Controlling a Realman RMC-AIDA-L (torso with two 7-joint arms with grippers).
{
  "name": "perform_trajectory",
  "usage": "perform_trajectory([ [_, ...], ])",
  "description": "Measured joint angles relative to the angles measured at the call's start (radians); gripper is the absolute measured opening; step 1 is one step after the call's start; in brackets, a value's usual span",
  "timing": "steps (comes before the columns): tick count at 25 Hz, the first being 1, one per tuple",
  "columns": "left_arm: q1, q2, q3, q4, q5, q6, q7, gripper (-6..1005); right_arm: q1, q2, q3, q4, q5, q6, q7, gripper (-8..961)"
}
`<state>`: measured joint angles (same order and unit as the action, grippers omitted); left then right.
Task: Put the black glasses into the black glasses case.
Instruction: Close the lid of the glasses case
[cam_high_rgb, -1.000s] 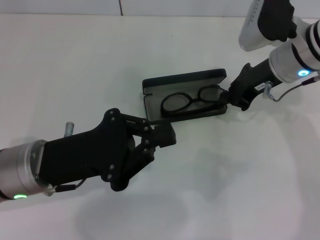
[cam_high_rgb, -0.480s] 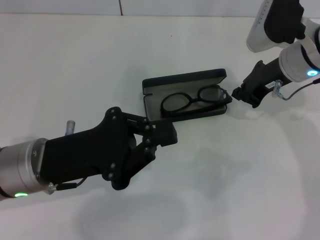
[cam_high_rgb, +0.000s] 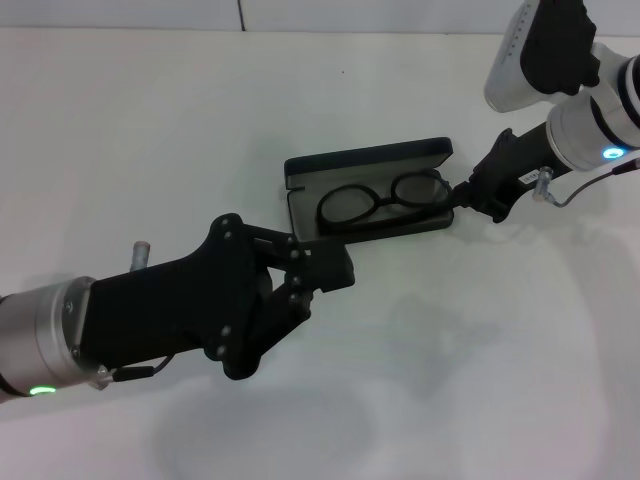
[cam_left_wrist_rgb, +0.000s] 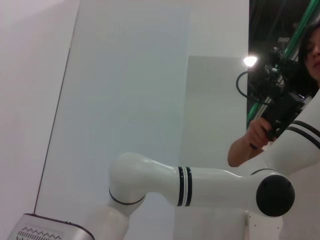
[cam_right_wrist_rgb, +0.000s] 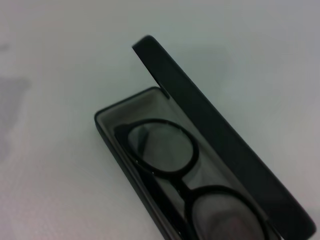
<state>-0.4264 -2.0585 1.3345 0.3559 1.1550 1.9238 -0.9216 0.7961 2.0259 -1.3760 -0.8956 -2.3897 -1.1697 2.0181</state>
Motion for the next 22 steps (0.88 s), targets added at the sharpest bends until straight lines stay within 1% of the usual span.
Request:
perform_trajectory([
  [7,0.003,-0.001,0.0,0.0,0.001,0.0,0.001,36,0.001,0.0,0.0,0.005,0.014,0.008,-0.013,48],
  [15,0.004,-0.002,0.0,0.0,0.007,0.0,0.0,36,0.007,-0.002,0.003,0.036,0.08,0.009,-0.054,50],
  [22,0.009,-0.002,0.0,-0.004,0.008,0.002,0.0,36,0.002,-0.002,-0.001,0.029,0.067,0.02,-0.051,53],
])
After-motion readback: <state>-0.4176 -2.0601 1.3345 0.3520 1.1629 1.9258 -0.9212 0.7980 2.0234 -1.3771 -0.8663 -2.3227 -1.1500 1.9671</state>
